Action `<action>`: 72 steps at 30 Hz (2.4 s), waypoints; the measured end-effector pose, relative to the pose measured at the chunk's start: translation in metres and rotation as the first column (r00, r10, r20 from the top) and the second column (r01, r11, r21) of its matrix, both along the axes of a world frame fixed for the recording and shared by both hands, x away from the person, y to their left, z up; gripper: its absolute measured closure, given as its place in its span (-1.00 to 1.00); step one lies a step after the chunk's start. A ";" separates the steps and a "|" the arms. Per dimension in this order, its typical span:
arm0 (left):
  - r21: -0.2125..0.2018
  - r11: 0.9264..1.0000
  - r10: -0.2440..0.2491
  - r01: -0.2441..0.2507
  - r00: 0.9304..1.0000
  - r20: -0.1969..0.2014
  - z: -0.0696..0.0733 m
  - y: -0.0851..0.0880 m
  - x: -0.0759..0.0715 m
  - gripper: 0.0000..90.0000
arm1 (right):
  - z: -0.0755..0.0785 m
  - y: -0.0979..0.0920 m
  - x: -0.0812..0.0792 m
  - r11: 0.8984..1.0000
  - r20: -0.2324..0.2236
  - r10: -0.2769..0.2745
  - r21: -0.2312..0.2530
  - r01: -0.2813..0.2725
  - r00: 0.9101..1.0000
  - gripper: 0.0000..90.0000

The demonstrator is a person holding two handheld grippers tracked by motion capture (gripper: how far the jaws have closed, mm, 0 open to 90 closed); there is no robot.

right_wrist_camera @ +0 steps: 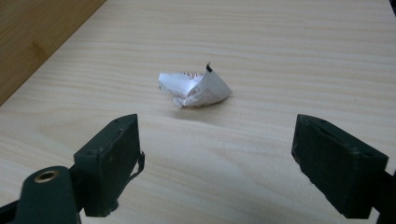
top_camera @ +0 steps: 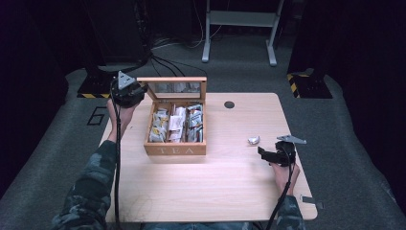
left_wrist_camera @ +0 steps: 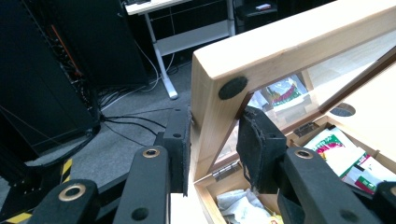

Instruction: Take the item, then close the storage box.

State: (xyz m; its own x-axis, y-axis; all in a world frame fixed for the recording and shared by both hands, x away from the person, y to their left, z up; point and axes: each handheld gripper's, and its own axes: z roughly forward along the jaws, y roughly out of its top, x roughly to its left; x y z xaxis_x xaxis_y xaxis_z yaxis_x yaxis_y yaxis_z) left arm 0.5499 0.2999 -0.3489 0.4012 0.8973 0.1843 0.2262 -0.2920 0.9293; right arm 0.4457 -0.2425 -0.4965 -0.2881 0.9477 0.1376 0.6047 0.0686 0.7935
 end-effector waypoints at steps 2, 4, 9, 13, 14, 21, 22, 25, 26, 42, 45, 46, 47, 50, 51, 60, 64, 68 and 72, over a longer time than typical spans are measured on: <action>0.000 1.000 0.001 -0.001 1.000 0.002 -0.001 0.000 -0.001 0.45 | -0.002 -0.002 -0.005 1.000 0.003 0.000 0.002 0.000 1.000 -0.70; 0.006 1.000 0.000 0.000 1.000 -0.001 -0.002 0.000 -0.004 0.45 | -0.003 -0.005 -0.010 1.000 0.004 0.002 0.005 -0.002 1.000 -0.71; 0.010 1.000 -0.001 0.001 1.000 0.001 -0.005 -0.001 -0.009 0.45 | -0.007 -0.008 -0.020 1.000 -0.011 -0.004 -0.007 0.004 1.000 -0.72; 0.018 1.000 -0.003 0.003 1.000 -0.004 -0.005 0.000 -0.011 0.44 | -0.011 -0.012 -0.025 1.000 -0.023 -0.009 -0.009 0.009 1.000 -0.72; 0.014 1.000 -0.002 0.002 1.000 -0.004 -0.005 -0.001 -0.012 0.44 | -0.012 -0.013 -0.025 1.000 -0.028 -0.011 -0.005 0.011 1.000 -0.72; 0.019 1.000 -0.002 0.002 1.000 0.000 -0.008 -0.001 -0.016 0.45 | -0.019 -0.020 -0.032 1.000 -0.035 -0.016 -0.009 0.015 0.999 -0.72; 0.018 1.000 -0.002 0.002 1.000 0.000 -0.008 -0.001 -0.018 0.44 | -0.021 -0.021 -0.033 1.000 -0.040 -0.018 -0.007 0.018 0.999 -0.72; 0.027 1.000 -0.006 0.006 1.000 -0.003 -0.010 -0.001 -0.021 0.44 | -0.024 -0.022 -0.034 1.000 -0.048 -0.014 -0.011 0.014 0.999 -0.72; 0.025 1.000 -0.008 0.008 1.000 -0.006 -0.011 -0.001 -0.022 0.44 | -0.025 -0.023 -0.034 1.000 -0.051 -0.015 -0.010 0.015 0.999 -0.72; 0.036 0.999 -0.035 0.036 0.999 -0.026 -0.025 0.002 -0.044 0.41 | -0.029 -0.020 -0.036 1.000 -0.066 0.011 -0.023 -0.013 0.998 -0.71; 0.038 0.999 -0.038 0.039 0.999 -0.029 -0.028 0.002 -0.050 0.41 | -0.030 -0.021 -0.035 1.000 -0.064 0.014 -0.019 -0.015 0.998 -0.71; 0.042 0.998 -0.041 0.042 0.999 -0.029 -0.030 0.002 -0.051 0.41 | -0.030 -0.021 -0.035 1.000 -0.063 0.014 -0.018 -0.015 0.998 -0.71; 0.039 0.998 -0.043 0.044 0.999 -0.033 -0.031 0.003 -0.053 0.41 | -0.030 -0.021 -0.035 1.000 -0.063 0.014 -0.018 -0.016 0.998 -0.71; 0.032 0.998 -0.047 0.048 0.998 -0.038 -0.036 0.003 -0.058 0.40 | -0.030 -0.021 -0.036 1.000 -0.063 0.014 -0.016 -0.015 0.998 -0.71; 0.035 0.998 -0.048 0.050 0.998 -0.042 -0.038 0.004 -0.060 0.40 | -0.030 -0.021 -0.036 1.000 -0.063 0.015 -0.015 -0.016 0.998 -0.71; 0.013 0.998 -0.060 0.061 0.996 -0.063 -0.054 0.006 -0.074 0.40 | -0.030 -0.021 -0.036 1.000 -0.058 0.017 -0.024 -0.018 0.998 -0.71; -0.005 0.998 -0.069 0.068 0.995 -0.078 -0.060 0.008 -0.079 0.40 | -0.030 -0.021 -0.036 0.999 -0.059 0.018 -0.028 -0.019 0.998 -0.71; -0.016 0.998 -0.068 0.067 0.994 -0.085 -0.068 0.008 -0.085 0.40 | -0.030 -0.021 -0.036 1.000 -0.058 0.017 -0.025 -0.019 0.998 -0.70; -0.030 0.997 -0.071 0.069 0.993 -0.090 -0.076 0.009 -0.089 0.40 | -0.030 -0.021 -0.037 1.000 -0.057 0.018 -0.025 -0.019 0.998 -0.70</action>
State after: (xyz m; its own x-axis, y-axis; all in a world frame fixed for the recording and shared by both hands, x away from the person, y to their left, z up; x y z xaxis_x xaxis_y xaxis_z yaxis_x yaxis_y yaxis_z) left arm 0.4613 0.3088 -0.4249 0.4773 0.8705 0.1204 0.2899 -0.2853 0.9135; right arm 0.4092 -0.2637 -0.5265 -0.2981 0.9456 0.1302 0.6471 0.0999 0.7559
